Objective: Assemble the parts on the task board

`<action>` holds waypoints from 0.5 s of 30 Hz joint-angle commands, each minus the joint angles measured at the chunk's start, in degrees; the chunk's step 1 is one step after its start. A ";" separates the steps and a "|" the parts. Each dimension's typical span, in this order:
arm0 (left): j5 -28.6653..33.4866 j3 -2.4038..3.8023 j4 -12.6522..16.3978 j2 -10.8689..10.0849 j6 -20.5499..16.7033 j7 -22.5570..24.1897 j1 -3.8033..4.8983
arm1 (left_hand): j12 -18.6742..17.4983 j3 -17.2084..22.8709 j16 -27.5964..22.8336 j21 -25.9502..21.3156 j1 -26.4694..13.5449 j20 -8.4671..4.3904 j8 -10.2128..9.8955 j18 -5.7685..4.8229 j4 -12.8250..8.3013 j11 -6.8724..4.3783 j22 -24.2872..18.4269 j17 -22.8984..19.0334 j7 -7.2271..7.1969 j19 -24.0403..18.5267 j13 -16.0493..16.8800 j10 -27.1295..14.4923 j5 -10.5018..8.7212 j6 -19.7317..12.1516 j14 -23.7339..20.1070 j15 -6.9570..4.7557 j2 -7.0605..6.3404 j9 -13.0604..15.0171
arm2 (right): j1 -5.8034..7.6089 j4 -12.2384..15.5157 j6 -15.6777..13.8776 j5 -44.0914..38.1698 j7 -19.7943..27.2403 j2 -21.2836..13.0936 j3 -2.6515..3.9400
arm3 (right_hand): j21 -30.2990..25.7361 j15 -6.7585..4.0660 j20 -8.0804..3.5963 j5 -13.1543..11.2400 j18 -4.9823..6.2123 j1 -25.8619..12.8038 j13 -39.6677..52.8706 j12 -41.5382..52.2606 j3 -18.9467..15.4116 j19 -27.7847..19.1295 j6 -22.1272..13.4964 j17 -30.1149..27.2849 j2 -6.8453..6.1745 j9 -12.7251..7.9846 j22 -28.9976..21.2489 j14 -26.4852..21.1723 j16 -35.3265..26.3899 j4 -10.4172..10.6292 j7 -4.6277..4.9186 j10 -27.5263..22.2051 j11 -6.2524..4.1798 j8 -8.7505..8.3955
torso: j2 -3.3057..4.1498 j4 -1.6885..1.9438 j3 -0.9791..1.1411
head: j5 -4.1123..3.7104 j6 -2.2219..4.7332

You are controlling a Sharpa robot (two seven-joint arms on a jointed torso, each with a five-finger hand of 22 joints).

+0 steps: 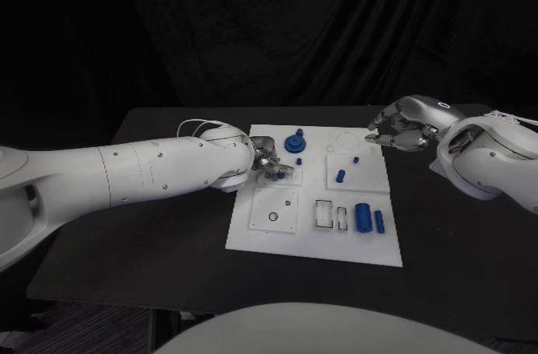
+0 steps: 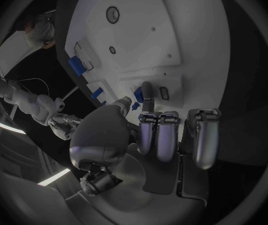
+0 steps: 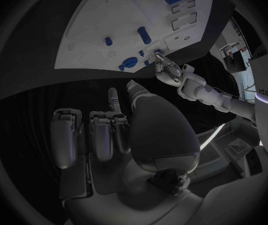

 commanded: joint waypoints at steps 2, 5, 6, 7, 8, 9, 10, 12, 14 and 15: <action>0.08 -0.03 0.18 -0.07 -0.66 1.02 -0.21 | 0.16 -1.25 0.15 -0.15 -0.39 -0.07 1.21 0.79 0.00 -0.14 10.22 15.06 -0.42 2.00 14.95 5.90 -0.63 0.41 6.16 -0.08 0.47 2.15 | -0.11 0.02 0.25 -0.10 -1.17 -0.07 0.05 | -0.20 0.46 0.31 0.22 0.18 0.50 15.08 0.15 0.04 3.68 0.46 15.10 0.17 -0.09 13.61 5.90 0.17 -0.37 0.11 5.98 0.30 -0.23 | 0.00 0.01 -0.03 | -0.01 0.01; 0.08 -0.03 0.57 -0.36 -2.47 1.84 -0.21 | 0.16 -2.34 0.15 0.05 -0.04 -0.32 2.42 0.70 -0.07 -0.39 10.55 15.06 -0.71 2.26 14.95 5.90 -0.83 0.09 6.16 -0.31 0.74 4.89 | -0.11 0.03 0.24 -0.10 -1.15 -0.16 0.05 | -0.20 0.46 0.31 0.22 0.18 0.50 15.08 0.15 0.04 3.68 0.46 15.10 0.17 -0.09 13.61 5.90 0.17 -0.37 0.11 5.98 0.30 -0.23 | 0.01 0.02 -0.04 | -0.06 0.01; 0.08 -0.02 0.74 -0.47 -3.07 2.10 -0.21 | 0.16 -2.54 0.15 0.12 0.16 -0.37 2.73 0.67 -0.10 -0.44 10.65 15.06 -0.79 2.34 14.95 5.90 -0.80 0.05 6.16 -0.37 0.78 5.53 | -0.11 0.03 0.24 -0.10 -1.14 -0.19 0.05 | -0.25 0.46 0.31 0.22 0.20 0.53 15.08 0.15 0.05 3.65 0.49 15.10 0.19 -0.10 13.59 5.90 0.17 -0.41 0.11 5.98 0.29 -0.24 | 0.00 0.03 -0.04 | -0.08 0.01; 0.05 -0.02 0.96 -0.62 -3.90 2.45 -0.20 | 0.16 -2.98 0.15 0.24 0.76 -0.51 3.57 0.62 -0.19 -0.61 10.83 15.06 -0.98 2.49 14.95 5.90 -0.59 -0.08 6.16 -0.49 0.81 7.11 | -0.11 0.04 0.24 -0.10 -1.14 -0.24 0.05 | -0.25 0.46 0.31 0.22 0.20 0.53 15.08 0.15 0.05 3.65 0.49 15.10 0.19 -0.10 13.59 5.90 0.17 -0.41 0.11 5.98 0.29 -0.24 | 0.00 0.02 -0.04 | -0.11 0.01; -0.11 -0.02 1.08 -0.70 -4.36 2.65 -0.20 | 0.16 -3.12 0.15 0.28 1.21 -0.56 4.11 0.61 -0.32 -0.70 10.89 15.06 -1.08 2.54 14.95 5.90 -0.36 -0.06 6.16 -0.60 0.81 7.93 | -0.11 0.04 0.23 -0.10 -1.13 -0.27 0.05 | -0.25 0.46 0.31 0.22 0.20 0.53 15.08 0.15 0.05 3.65 0.49 15.10 0.19 -0.10 13.59 5.90 0.17 -0.41 0.11 5.98 0.29 -0.24 | 0.00 0.02 -0.05 | -0.15 0.01; -0.58 -0.02 1.30 -0.89 -4.94 2.90 -0.19 | 0.16 -3.26 0.15 0.34 1.97 -0.67 4.79 0.58 -0.56 -0.81 10.99 15.06 -1.23 2.62 14.95 5.90 0.03 -0.19 6.16 -0.71 0.78 9.05 | -0.11 0.03 0.22 -0.10 -1.13 -0.32 0.05 | -0.24 0.46 0.31 0.22 0.19 0.52 15.08 0.15 0.05 3.66 0.50 15.10 0.20 -0.10 13.59 5.90 0.17 -0.41 0.12 5.98 0.29 -0.24 | 0.00 0.00 -0.05 | -0.16 0.01; -1.09 -0.02 1.48 -1.05 -5.32 3.03 -0.18 | 0.16 -3.44 0.15 0.41 3.02 -0.81 5.75 0.55 -0.87 -0.99 11.10 15.06 -1.41 2.71 14.95 5.90 0.71 -0.45 6.16 -0.84 0.69 10.64 | -0.11 0.01 0.22 -0.10 -1.13 -0.35 0.05 | -0.24 0.46 0.31 0.22 0.19 0.52 15.08 0.15 0.05 3.66 0.50 15.10 0.20 -0.10 13.59 5.90 0.17 -0.41 0.12 5.98 0.29 -0.24 | 0.00 0.00 -0.05 | -0.18 0.01; -2.13 -0.02 1.87 -1.51 -6.16 3.22 -0.08 | 0.16 -3.98 0.15 0.44 3.45 -0.98 6.94 0.53 -0.61 -1.18 11.19 15.06 -1.59 2.78 14.95 5.90 0.85 -0.79 6.16 -1.01 0.76 12.67 | -0.11 -0.07 0.21 -0.10 -1.14 -0.40 0.05 | -0.24 0.46 0.31 0.22 0.19 0.52 15.08 0.15 0.05 3.66 0.50 15.10 0.20 -0.10 13.59 5.90 0.17 -0.41 0.12 5.98 0.29 -0.24 | 0.00 0.00 -0.06 | -0.24 0.01; -2.70 -0.01 2.15 -1.98 -6.55 3.29 0.13 | 0.16 -4.24 0.15 0.47 3.81 -1.06 7.51 0.52 -0.56 -1.27 11.26 15.06 -1.70 2.84 14.95 5.90 0.78 -0.88 6.16 -1.09 0.74 13.65 | -0.11 -0.16 0.23 -0.10 -1.15 -0.40 0.05 | -0.24 0.46 0.31 0.22 0.19 0.52 15.08 0.15 0.05 3.66 0.50 15.10 0.20 -0.10 13.59 5.90 0.17 -0.41 0.12 5.98 0.29 -0.24 | 0.00 0.01 -0.05 | -0.22 0.01; -2.88 -0.01 2.26 -2.20 -6.73 3.38 0.26 | 0.16 -4.31 0.15 0.44 3.84 -1.08 7.65 0.53 -0.51 -1.29 11.24 15.06 -1.72 2.82 14.95 5.90 0.74 -0.89 6.16 -1.11 0.75 13.87 | -0.11 -0.20 0.23 -0.10 -1.16 -0.41 0.05 | -0.24 0.46 0.31 0.22 0.19 0.52 15.08 0.15 0.05 3.66 0.50 15.10 0.20 -0.10 13.59 5.90 0.17 -0.41 0.12 5.98 0.29 -0.24 | 0.00 0.00 -0.05 | -0.19 0.01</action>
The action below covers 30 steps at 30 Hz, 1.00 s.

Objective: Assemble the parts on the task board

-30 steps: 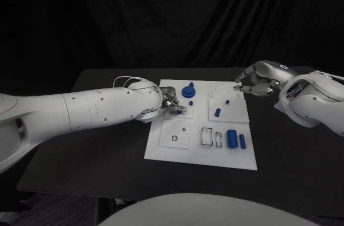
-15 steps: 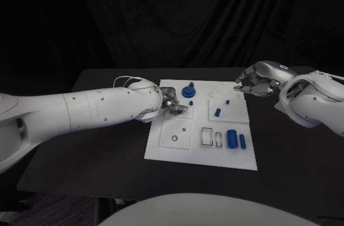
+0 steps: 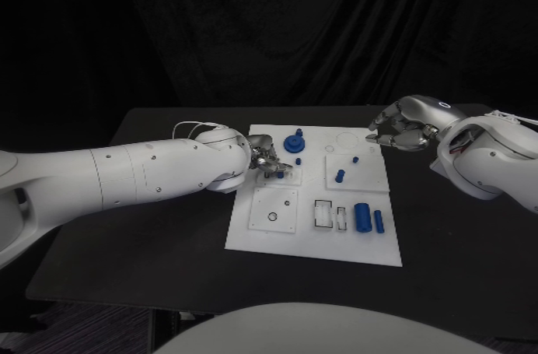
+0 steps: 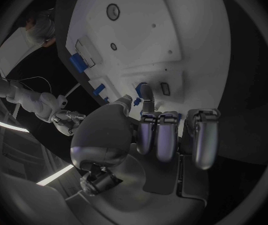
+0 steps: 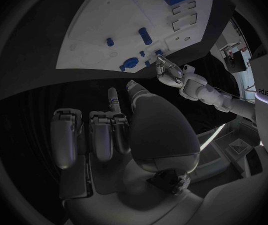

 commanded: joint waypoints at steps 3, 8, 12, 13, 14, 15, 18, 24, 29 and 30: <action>-2.45 0.04 0.56 -1.03 -3.34 2.45 0.83 | 0.16 -0.90 0.15 0.19 0.92 -0.44 1.14 0.51 0.13 -0.50 11.30 15.07 -0.59 2.97 14.95 5.97 -0.23 -0.29 5.96 -0.39 0.18 2.03 | -0.11 -0.29 0.16 -0.10 -1.16 -0.08 0.05 | -0.33 0.46 0.31 0.21 0.22 0.49 15.09 0.15 0.05 3.60 0.31 15.09 0.23 -0.05 13.57 5.90 0.17 -0.40 -0.08 5.98 0.30 -0.25 | 0.00 -0.03 -0.01 | 0.04 0.01; -2.76 0.04 0.72 -2.20 -3.92 4.24 2.36 | 0.16 -1.09 0.15 0.17 3.20 -0.64 2.29 0.51 -0.55 -0.73 11.37 15.07 -0.85 3.01 14.95 5.97 0.30 -0.72 5.96 -0.58 0.15 4.45 | -0.11 -0.48 0.22 -0.10 -1.19 -0.06 0.05 | -0.47 0.46 0.31 0.22 0.26 0.48 15.09 0.15 0.06 3.52 0.33 15.09 0.27 -0.06 13.52 5.90 0.17 -0.40 -0.09 5.98 0.30 -0.25 | 0.01 -0.02 -0.04 | -0.20 0.01; -2.85 0.04 -0.10 -2.55 -3.15 4.61 3.44 | 0.16 -1.09 0.15 0.17 4.08 -0.69 2.58 0.50 -0.81 -0.79 11.41 15.07 -0.91 3.02 14.95 5.97 0.60 -0.82 5.96 -0.63 0.16 5.16 | -0.11 -0.53 0.26 -0.10 -1.19 -0.05 0.05 | -0.48 0.45 0.32 0.24 0.26 0.55 15.09 0.15 0.13 3.51 0.37 15.09 0.39 -0.06 13.51 5.90 0.17 -0.46 -0.11 5.98 0.29 -0.27 | -0.07 -0.02 -0.03 | -0.16 0.01; -2.86 0.04 -0.57 -2.51 -2.65 4.45 3.61 | 0.16 -1.06 0.15 0.16 4.31 -0.71 2.63 0.50 -0.88 -0.81 11.41 15.07 -0.93 3.02 14.95 5.97 0.78 -0.87 5.96 -0.64 0.19 5.33 | -0.11 -0.56 0.28 -0.10 -1.18 -0.04 0.05 | -0.48 0.45 0.32 0.24 0.26 0.55 15.09 0.15 0.13 3.51 0.37 15.09 0.39 -0.06 13.51 5.90 0.17 -0.46 -0.11 5.98 0.29 -0.27 | -0.09 -0.04 0.00 | -0.06 0.01; -2.87 0.04 -1.12 -2.43 -2.03 4.24 3.74 | 0.16 -0.95 0.15 0.12 4.90 -0.74 2.69 0.51 -1.11 -0.84 11.40 15.07 -0.97 3.00 14.95 5.97 1.32 -1.05 5.96 -0.67 0.25 5.70 | -0.11 -0.58 0.31 -0.10 -1.18 -0.02 0.05 | -0.48 0.45 0.32 0.24 0.26 0.55 15.09 0.15 0.13 3.51 0.37 15.09 0.39 -0.06 13.51 5.90 0.17 -0.46 -0.11 5.98 0.29 -0.27 | -0.09 -0.05 0.03 | -0.01 0.01; -2.88 0.03 -1.59 -2.34 -1.48 4.05 3.83 | 0.16 -0.90 0.15 0.10 5.05 -0.75 2.70 0.52 -1.17 -0.85 11.38 15.07 -0.97 2.99 14.95 5.97 1.38 -1.10 5.96 -0.68 0.27 5.77 | -0.11 -0.60 0.34 -0.10 -1.17 0.00 0.05 | -0.48 0.45 0.32 0.24 0.26 0.55 15.09 0.15 0.13 3.51 0.37 15.09 0.39 -0.06 13.51 5.90 0.17 -0.46 -0.11 5.98 0.29 -0.27 | -0.10 -0.05 0.07 | 0.03 0.01; -2.89 0.03 -3.26 -1.94 0.44 3.30 4.00 | 0.16 -0.69 0.15 0.01 5.66 -0.79 2.88 0.54 -1.19 -0.86 11.35 15.07 -0.96 2.94 14.95 5.97 1.95 -1.37 5.96 -0.72 0.36 6.64 | -0.11 -0.61 0.44 -0.10 -1.16 0.00 0.05 | -0.52 0.45 0.32 0.25 0.27 0.64 15.09 0.15 0.19 3.49 0.42 15.09 0.46 -0.07 13.50 5.90 0.17 -0.54 -0.13 5.98 0.27 -0.28 | -0.07 -0.01 0.09 | 0.15 0.01; -2.90 0.03 -6.84 -0.77 3.37 2.24 4.12 | 0.16 -0.92 0.15 -0.05 5.45 -0.80 2.99 0.55 -0.89 -0.84 11.31 15.07 -0.92 2.90 14.95 5.97 2.52 -1.46 5.96 -0.71 0.27 7.06 | -0.13 -0.66 0.63 -0.10 -1.14 -0.02 0.05 | -0.57 0.44 0.32 0.25 0.28 0.75 15.09 0.15 0.24 3.45 0.46 15.09 0.51 -0.08 13.48 5.90 0.17 -0.65 -0.15 5.98 0.26 -0.29 | 0.00 0.03 -0.01 | 0.12 0.01; -2.90 0.02 -9.06 0.32 4.66 2.08 4.11 | 0.16 -0.96 0.15 -0.11 5.52 -0.79 3.04 0.57 -0.91 -0.84 11.27 15.07 -0.94 2.86 14.95 5.97 2.72 -1.49 5.96 -0.70 0.19 7.23 | -0.17 -0.65 0.80 -0.10 -1.08 0.02 0.05 | -0.61 0.43 0.31 0.25 0.29 0.82 15.09 0.15 0.28 3.43 0.47 15.09 0.54 -0.08 13.47 5.90 0.17 -0.73 -0.15 5.98 0.25 -0.31 | -0.05 -0.03 0.02 | 0.21 0.01; -2.90 0.02 -9.56 0.62 4.92 2.11 4.10 | 0.16 -0.98 0.15 -0.16 5.78 -0.79 3.13 0.58 -1.04 -0.85 11.24 15.07 -0.97 2.83 14.95 5.97 3.06 -1.57 5.96 -0.70 0.07 7.53 | -0.18 -0.66 0.87 -0.10 -1.07 0.03 0.05 | -0.61 0.43 0.31 0.25 0.29 0.82 15.09 0.15 0.28 3.43 0.47 15.09 0.54 -0.08 13.47 5.90 0.17 -0.73 -0.15 5.98 0.25 -0.31 | -0.04 -0.03 0.02 | 0.22 0.01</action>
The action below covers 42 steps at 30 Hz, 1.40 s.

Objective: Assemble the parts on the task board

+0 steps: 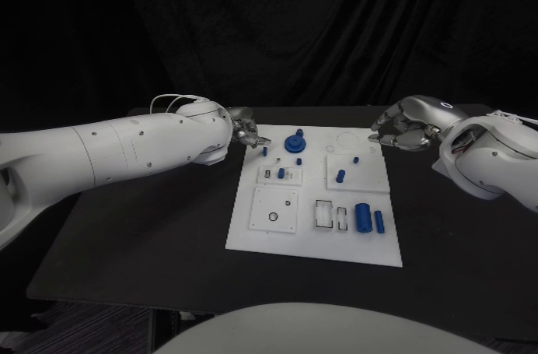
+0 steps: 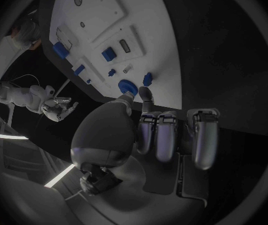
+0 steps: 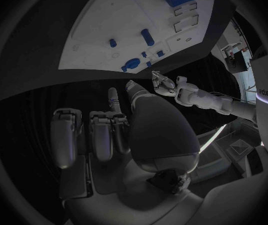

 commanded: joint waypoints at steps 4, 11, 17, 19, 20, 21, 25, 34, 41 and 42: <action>-0.40 0.04 -2.36 1.58 3.96 0.12 0.09 | 0.16 -0.30 0.15 -0.17 0.55 -0.39 0.44 0.59 -0.21 -0.47 11.22 15.08 -0.05 2.80 14.94 5.95 0.73 -0.70 5.94 -0.28 -0.37 0.51 | -0.16 -0.03 0.68 -0.10 -0.98 0.02 0.05 | -0.34 0.43 0.31 0.25 0.30 0.52 15.09 0.15 -0.05 3.43 0.27 15.09 0.23 -0.09 13.48 5.90 0.17 -0.41 0.05 5.98 0.25 -0.31 | 0.05 -0.02 -0.02 | 0.05 0.01; -0.40 0.04 -4.21 2.81 4.01 0.95 -0.08 | 0.16 -0.83 0.15 -0.30 0.14 -0.30 0.23 0.62 0.34 -0.26 11.16 15.08 0.23 2.70 14.94 5.95 -0.35 -1.52 5.94 -0.14 -0.52 1.20 | -0.18 0.12 0.81 -0.10 -0.99 -0.08 0.05 | -0.44 0.42 0.31 0.25 0.33 0.62 15.09 0.15 0.01 3.37 0.28 15.09 0.30 -0.11 13.44 5.90 0.17 -0.51 0.05 5.98 0.24 -0.34 | 0.09 -0.04 -0.04 | -0.08 0.01; -0.40 0.04 -5.24 3.35 3.68 1.84 -0.18 | 0.16 -1.73 0.15 -0.54 -0.79 0.04 -1.11 0.67 1.34 0.25 11.06 15.08 0.84 2.52 14.94 5.95 -2.01 -3.17 5.94 0.27 -0.34 1.46 | -0.18 0.09 0.89 -0.10 -1.01 -0.03 0.05 | -0.44 0.42 0.31 0.25 0.33 0.62 15.09 0.15 0.01 3.37 0.28 15.09 0.30 -0.11 13.44 5.90 0.17 -0.51 0.05 5.98 0.24 -0.34 | 0.08 -0.06 -0.02 | 0.10 0.01; -0.40 0.04 -5.45 3.50 3.46 2.16 -0.21 | 0.16 -1.88 0.15 -0.65 -0.94 0.12 -1.41 0.71 1.40 0.36 10.97 15.08 0.96 2.42 14.94 5.95 -2.20 -3.43 5.94 0.37 -0.28 1.41 | -0.18 0.07 0.94 -0.10 -1.01 0.02 0.05 | -0.49 0.42 0.31 0.25 0.34 0.70 15.09 0.15 0.06 3.34 0.28 15.09 0.36 -0.12 13.42 5.90 0.17 -0.60 0.05 5.98 0.24 -0.37 | 0.11 -0.09 -0.03 | 0.12 0.01; -0.40 0.04 -5.51 3.56 3.38 2.26 -0.23 | 0.16 -1.97 0.15 -0.74 -0.99 0.18 -1.63 0.73 1.40 0.43 10.91 15.08 1.04 2.35 14.94 5.95 -2.29 -3.62 5.94 0.44 -0.27 1.37 | -0.18 0.07 0.97 -0.10 -1.00 0.05 0.05 | -0.49 0.42 0.31 0.25 0.34 0.70 15.09 0.15 0.06 3.34 0.28 15.09 0.36 -0.12 13.42 5.90 0.17 -0.60 0.05 5.98 0.24 -0.37 | 0.09 -0.08 -0.03 | 0.10 0.01; -0.40 0.04 -5.58 3.62 3.33 2.35 -0.24 | 0.16 -2.01 0.15 -0.75 -1.00 0.21 -1.74 0.73 1.39 0.47 10.91 15.08 1.08 2.35 14.94 5.95 -2.33 -3.71 5.94 0.46 -0.26 1.34 | -0.18 0.06 1.00 -0.10 -1.00 0.08 0.05 | -0.49 0.42 0.31 0.25 0.34 0.70 15.09 0.15 0.06 3.34 0.28 15.09 0.36 -0.12 13.42 5.90 0.17 -0.60 0.05 5.98 0.24 -0.37 | 0.11 -0.10 -0.04 | 0.11 0.01; -0.40 0.04 -6.05 3.99 3.51 2.52 -0.29 | 0.16 -2.06 0.15 -0.83 -0.97 0.29 -2.03 0.76 1.35 0.57 10.86 15.08 1.18 2.28 14.94 5.95 -2.31 -3.95 5.94 0.56 -0.15 1.28 | -0.19 0.03 1.09 -0.10 -0.99 0.15 0.05 | -0.49 0.42 0.31 0.25 0.34 0.70 15.09 0.15 0.06 3.34 0.28 15.09 0.36 -0.12 13.42 5.90 0.17 -0.60 0.05 5.98 0.24 -0.37 | 0.10 -0.06 -0.02 | 0.23 0.01; -0.40 0.04 -7.24 4.71 4.62 2.50 -0.68 | 0.16 -2.05 0.15 -1.08 -0.63 0.47 -2.53 0.83 1.17 0.76 10.68 15.08 1.36 2.06 14.94 5.95 -1.83 -4.27 5.94 0.75 0.05 1.22 | -0.19 0.05 1.27 -0.10 -1.03 0.21 0.05 | -0.49 0.42 0.31 0.25 0.34 0.70 15.09 0.15 0.06 3.34 0.28 15.09 0.36 -0.12 13.42 5.90 0.17 -0.60 0.05 5.98 0.24 -0.37 | 0.04 0.01 -0.06 | 0.10 0.01; -0.40 0.04 -7.79 5.01 4.76 2.53 -1.08 | 0.16 -2.04 0.15 -1.22 0.10 0.75 -3.46 0.86 0.88 1.06 10.65 15.08 1.72 1.94 14.94 5.95 -1.01 -5.21 5.94 1.02 0.14 1.17 | -0.19 0.14 1.29 -0.10 -1.06 0.09 0.05 | -0.49 0.42 0.31 0.25 0.34 0.70 15.09 0.15 0.06 3.34 0.28 15.09 0.36 -0.12 13.42 5.90 0.17 -0.60 0.05 5.98 0.24 -0.37 | 0.05 -0.01 0.02 | 0.08 0.01; -0.40 0.04 -7.86 5.07 4.79 2.53 -1.13 | 0.16 -2.04 0.15 -1.20 0.17 0.78 -3.56 0.86 0.86 1.10 10.68 15.08 1.76 1.96 14.94 5.95 -0.90 -5.32 5.94 1.05 0.16 1.17 | -0.19 0.15 1.29 -0.10 -1.07 0.07 0.05 | -0.49 0.42 0.31 0.25 0.34 0.70 15.09 0.15 0.06 3.34 0.28 15.09 0.36 -0.12 13.42 5.90 0.17 -0.60 0.05 5.98 0.24 -0.37 | 0.05 -0.02 0.02 | 0.10 0.01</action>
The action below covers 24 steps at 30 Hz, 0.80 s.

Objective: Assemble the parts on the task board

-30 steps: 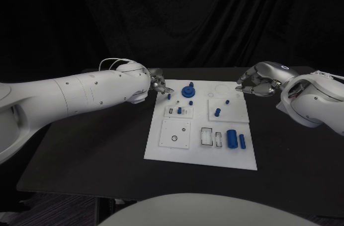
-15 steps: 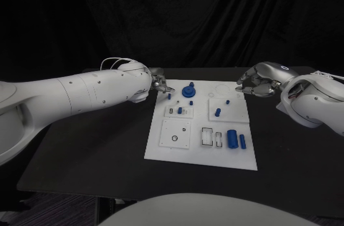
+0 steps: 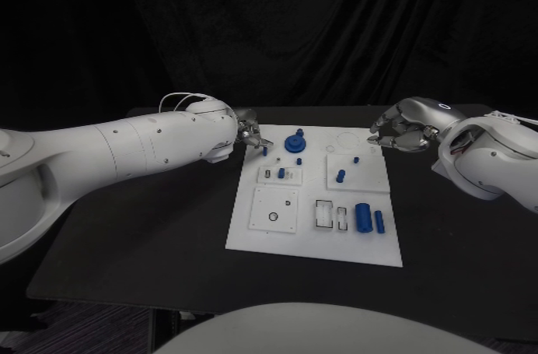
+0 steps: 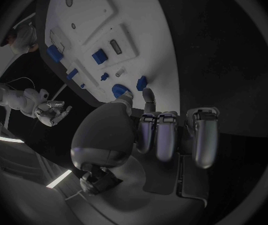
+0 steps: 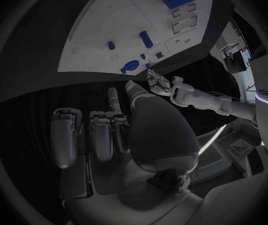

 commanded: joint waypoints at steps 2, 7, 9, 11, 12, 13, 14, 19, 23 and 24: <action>-0.27 0.03 -0.27 0.33 0.94 0.99 -0.27 | 0.15 -0.11 0.15 -0.30 0.63 0.35 -0.46 0.86 -0.26 0.37 10.68 15.09 0.05 1.95 14.94 6.05 0.48 -0.59 6.16 0.44 0.25 -0.04 | -0.13 0.13 0.24 -0.10 -1.05 -0.12 0.05 | -0.15 0.42 0.31 0.25 0.34 0.40 15.10 0.15 0.06 3.34 0.28 15.10 0.06 -0.07 13.44 5.90 0.17 -0.28 0.05 5.98 0.24 -0.37 | 0.02 -0.02 0.04 | 0.09 0.01; -0.27 0.03 -0.44 0.55 1.22 0.97 -0.41 | 0.15 -0.07 0.15 -0.36 0.85 0.43 -0.66 0.88 -0.34 0.46 10.66 15.09 0.12 1.91 14.94 6.05 0.83 -0.79 6.16 0.51 0.33 -0.01 | -0.13 0.22 0.26 -0.10 -1.02 -0.13 0.05 | -0.15 0.42 0.31 0.25 0.34 0.40 15.10 0.15 0.06 3.34 0.28 15.10 0.06 -0.07 13.44 5.90 0.17 -0.28 0.05 5.98 0.24 -0.37 | 0.04 -0.07 0.04 | 0.17 0.01; -0.27 0.03 -0.57 0.62 1.39 0.94 -0.48 | 0.15 -0.05 0.15 -0.39 0.93 0.46 -0.72 0.89 -0.38 0.48 10.64 15.09 0.15 1.88 14.94 6.05 0.97 -0.84 6.16 0.54 0.34 0.00 | -0.13 0.23 0.26 -0.10 -1.00 -0.11 0.05 | -0.15 0.42 0.31 0.25 0.34 0.40 15.10 0.15 0.06 3.34 0.28 15.10 0.06 -0.07 13.44 5.90 0.17 -0.28 0.05 5.98 0.24 -0.37 | 0.02 -0.06 0.03 | 0.19 0.01; -0.27 0.03 -0.71 0.67 1.50 0.94 -0.53 | 0.15 -0.04 0.15 -0.45 1.00 0.49 -0.78 0.91 -0.40 0.51 10.60 15.09 0.17 1.83 14.94 6.05 1.11 -0.90 6.16 0.56 0.37 0.01 | -0.13 0.25 0.26 -0.10 -0.99 -0.10 0.05 | -0.15 0.42 0.31 0.25 0.34 0.40 15.10 0.15 0.06 3.34 0.28 15.10 0.06 -0.07 13.44 5.90 0.17 -0.28 0.05 5.98 0.24 -0.37 | 0.01 -0.04 0.02 | 0.21 0.01; -0.27 0.03 -0.80 0.69 1.54 0.95 -0.57 | 0.15 -0.04 0.15 -0.45 1.00 0.49 -0.78 0.91 -0.40 0.51 10.60 15.09 0.17 1.83 14.94 6.05 1.11 -0.90 6.16 0.56 0.37 0.01 | -0.13 0.25 0.25 -0.10 -0.98 -0.10 0.05 | -0.15 0.42 0.31 0.25 0.34 0.40 15.10 0.15 0.06 3.34 0.28 15.10 0.06 -0.07 13.44 5.90 0.17 -0.28 0.05 5.98 0.24 -0.37 | 0.01 -0.04 0.02 | 0.17 0.01; -0.27 0.03 -0.89 0.71 1.55 0.97 -0.60 | 0.15 -0.04 0.15 -0.45 1.00 0.49 -0.78 0.91 -0.40 0.51 10.60 15.09 0.17 1.83 14.94 6.05 1.11 -0.90 6.16 0.56 0.37 0.01 | -0.13 0.26 0.26 -0.10 -0.98 -0.11 0.05 | -0.15 0.42 0.31 0.25 0.34 0.40 15.10 0.15 0.06 3.34 0.28 15.10 0.06 -0.07 13.44 5.90 0.17 -0.28 0.05 5.98 0.24 -0.37 | 0.01 -0.05 0.02 | 0.13 0.01; -0.27 0.03 -0.98 0.73 1.55 1.00 -0.64 | 0.15 -0.04 0.15 -0.45 1.00 0.49 -0.78 0.91 -0.40 0.51 10.60 15.09 0.17 1.83 14.94 6.05 1.11 -0.90 6.16 0.56 0.37 0.01 | -0.13 0.26 0.27 -0.10 -0.98 -0.13 0.05 | -0.15 0.42 0.31 0.25 0.34 0.40 15.10 0.15 0.06 3.34 0.28 15.10 0.06 -0.07 13.44 5.90 0.17 -0.28 0.05 5.98 0.24 -0.37 | 0.02 -0.05 0.01 | 0.07 0.01; -0.27 0.03 -1.14 0.83 1.47 1.12 -0.72 | 0.15 -0.02 0.15 -0.54 1.13 0.56 -1.03 0.93 -0.42 0.59 10.55 15.09 0.27 1.76 14.94 6.05 1.44 -1.15 6.16 0.64 0.44 0.01 | -0.13 0.25 0.30 -0.10 -0.98 -0.18 0.05 | -0.15 0.42 0.31 0.25 0.34 0.40 15.10 0.15 0.06 3.34 0.28 15.10 0.06 -0.07 13.44 5.90 0.17 -0.28 0.05 5.98 0.24 -0.37 | 0.00 -0.02 0.02 | 0.05 0.01; -0.27 0.03 -1.25 0.99 1.32 1.28 -0.75 | 0.15 0.02 0.15 -0.61 1.25 0.63 -1.24 0.95 -0.43 0.67 10.51 15.09 0.35 1.70 14.94 6.05 1.70 -1.35 6.16 0.70 0.52 -0.01 | -0.13 0.26 0.34 -0.10 -0.99 -0.17 0.05 | -0.15 0.42 0.31 0.25 0.34 0.40 15.10 0.15 0.06 3.34 0.28 15.10 0.06 -0.07 13.44 5.90 0.17 -0.28 0.05 5.98 0.24 -0.37 | 0.00 -0.05 0.02 | 0.14 0.01; -0.27 0.03 -1.28 1.02 1.32 1.32 -0.76 | 0.15 0.06 0.15 -0.63 1.34 0.67 -1.35 0.96 -0.45 0.71 10.50 15.09 0.38 1.69 14.94 6.05 1.91 -1.43 6.16 0.74 0.59 -0.03 | -0.13 0.26 0.36 -0.10 -0.99 -0.17 0.05 | -0.15 0.42 0.31 0.25 0.34 0.40 15.10 0.15 0.06 3.34 0.28 15.10 0.06 -0.07 13.44 5.90 0.17 -0.28 0.05 5.98 0.24 -0.37 | 0.00 -0.06 0.02 | 0.14 0.01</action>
